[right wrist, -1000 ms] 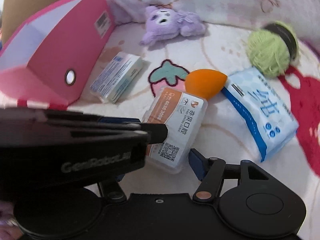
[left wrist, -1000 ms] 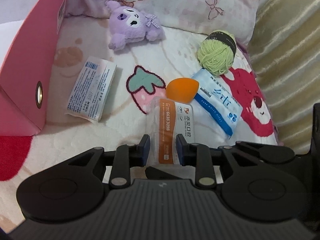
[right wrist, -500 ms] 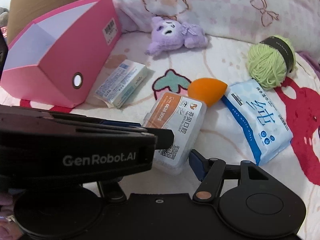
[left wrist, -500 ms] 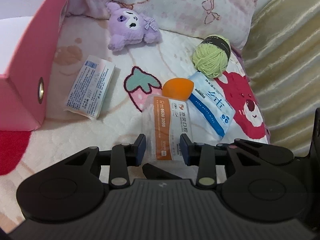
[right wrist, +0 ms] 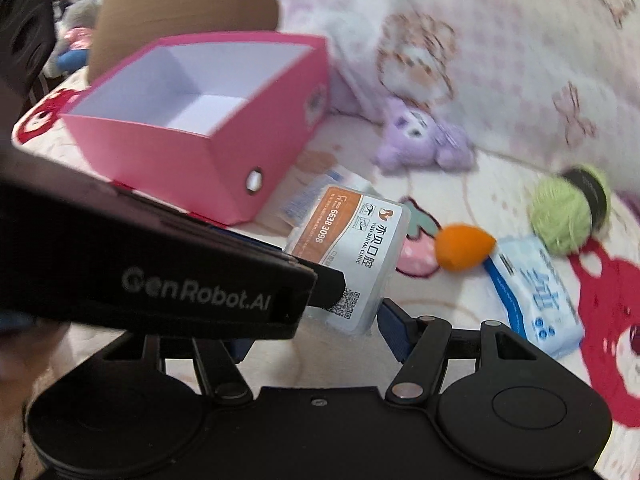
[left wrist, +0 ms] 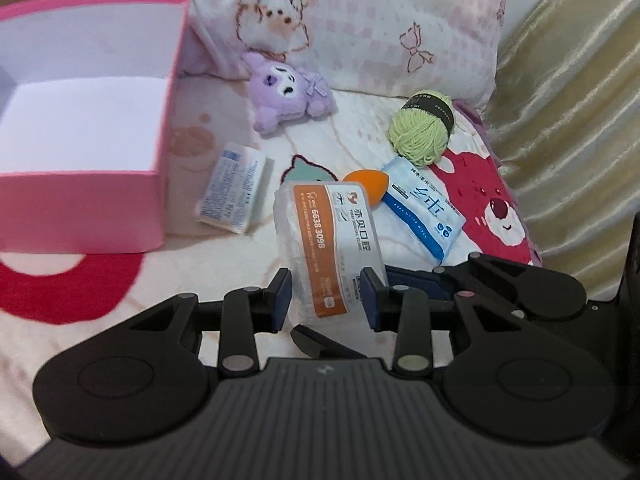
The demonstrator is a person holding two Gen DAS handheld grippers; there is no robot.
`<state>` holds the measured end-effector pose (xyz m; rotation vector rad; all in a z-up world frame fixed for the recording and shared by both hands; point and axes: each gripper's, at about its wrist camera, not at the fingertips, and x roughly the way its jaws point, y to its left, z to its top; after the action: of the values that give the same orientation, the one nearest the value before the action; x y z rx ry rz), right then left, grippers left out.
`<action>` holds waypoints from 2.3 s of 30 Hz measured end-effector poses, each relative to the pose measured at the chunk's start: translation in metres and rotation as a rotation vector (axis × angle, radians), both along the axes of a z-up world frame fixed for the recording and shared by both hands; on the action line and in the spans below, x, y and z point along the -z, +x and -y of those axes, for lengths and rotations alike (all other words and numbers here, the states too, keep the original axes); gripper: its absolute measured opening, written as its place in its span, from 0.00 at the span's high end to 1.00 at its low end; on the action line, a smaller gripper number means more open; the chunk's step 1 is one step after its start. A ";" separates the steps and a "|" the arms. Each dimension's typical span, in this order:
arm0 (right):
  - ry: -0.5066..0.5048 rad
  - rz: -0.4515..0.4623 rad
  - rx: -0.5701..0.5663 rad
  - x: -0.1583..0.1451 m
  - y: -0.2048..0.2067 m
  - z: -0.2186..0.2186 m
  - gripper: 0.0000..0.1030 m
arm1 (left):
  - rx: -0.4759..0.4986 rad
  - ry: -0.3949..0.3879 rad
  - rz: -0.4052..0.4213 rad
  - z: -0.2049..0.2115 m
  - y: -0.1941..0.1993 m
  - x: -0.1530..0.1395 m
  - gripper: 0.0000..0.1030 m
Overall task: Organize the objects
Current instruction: 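Lift the clear plastic box with the left gripper and carry it over the pink box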
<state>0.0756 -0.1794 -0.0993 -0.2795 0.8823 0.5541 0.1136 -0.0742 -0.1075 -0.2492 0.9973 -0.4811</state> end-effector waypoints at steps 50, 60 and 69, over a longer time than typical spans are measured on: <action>0.142 0.094 -0.179 -0.119 -0.065 -0.124 0.35 | -0.190 0.056 0.100 -0.152 -0.053 -0.134 0.66; 0.148 0.080 -0.190 -0.113 -0.029 -0.157 0.35 | -0.265 0.006 0.085 -0.185 -0.015 -0.118 0.66; 0.135 0.045 -0.208 -0.096 0.000 -0.185 0.35 | -0.326 0.010 0.074 -0.202 0.017 -0.101 0.66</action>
<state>0.0760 0.0057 -0.0034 -0.2613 0.7732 0.7942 0.1304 0.1277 -0.0066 -0.3747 0.8661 -0.1868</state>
